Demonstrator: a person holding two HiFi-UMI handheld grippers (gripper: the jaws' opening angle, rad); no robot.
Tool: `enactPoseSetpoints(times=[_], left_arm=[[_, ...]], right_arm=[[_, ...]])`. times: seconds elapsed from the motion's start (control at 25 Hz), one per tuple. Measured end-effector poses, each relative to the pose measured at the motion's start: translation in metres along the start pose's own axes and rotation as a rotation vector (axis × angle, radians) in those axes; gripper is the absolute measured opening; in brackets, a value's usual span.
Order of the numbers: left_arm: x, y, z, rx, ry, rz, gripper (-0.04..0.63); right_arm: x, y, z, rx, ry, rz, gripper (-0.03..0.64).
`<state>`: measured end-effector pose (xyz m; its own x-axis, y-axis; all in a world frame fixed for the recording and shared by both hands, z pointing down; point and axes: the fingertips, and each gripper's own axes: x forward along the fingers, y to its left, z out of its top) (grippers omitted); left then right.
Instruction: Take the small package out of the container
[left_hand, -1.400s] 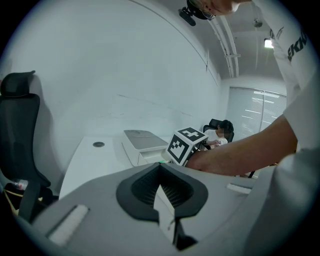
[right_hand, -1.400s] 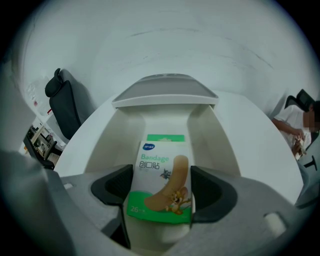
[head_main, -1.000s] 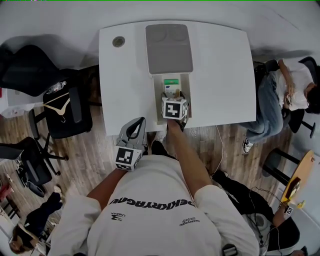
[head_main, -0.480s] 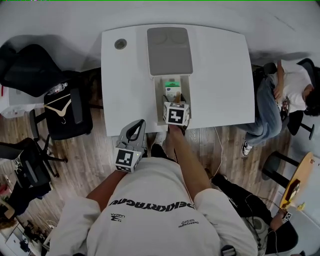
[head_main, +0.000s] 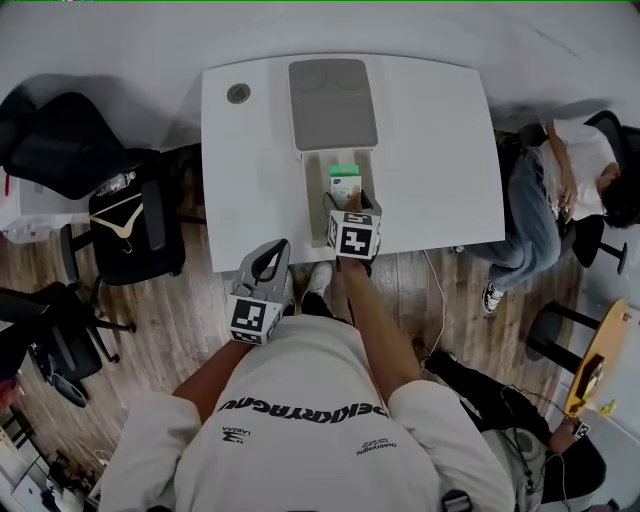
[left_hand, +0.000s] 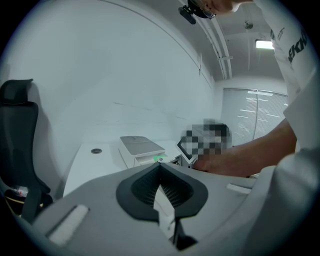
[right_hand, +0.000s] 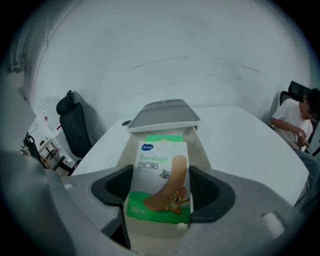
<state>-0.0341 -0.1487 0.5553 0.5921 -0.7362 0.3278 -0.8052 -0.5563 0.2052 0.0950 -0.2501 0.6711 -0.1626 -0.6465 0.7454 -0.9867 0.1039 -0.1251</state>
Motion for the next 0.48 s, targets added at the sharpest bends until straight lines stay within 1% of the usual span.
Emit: enactPoseSetpoints(times=[0.24,0.48], left_arm=[[-0.007,-0.01,0.003,0.024,-0.016,-0.008,0.003],[-0.018,-0.017,0.006,0.041,-0.035,-0.013,0.003]], right_arm=[[-0.023,0.006,0.004,-0.007,-0.074,0.031,0.342],[-0.045,0.008,0.003,-0.001,-0.133,0.036,0.342]])
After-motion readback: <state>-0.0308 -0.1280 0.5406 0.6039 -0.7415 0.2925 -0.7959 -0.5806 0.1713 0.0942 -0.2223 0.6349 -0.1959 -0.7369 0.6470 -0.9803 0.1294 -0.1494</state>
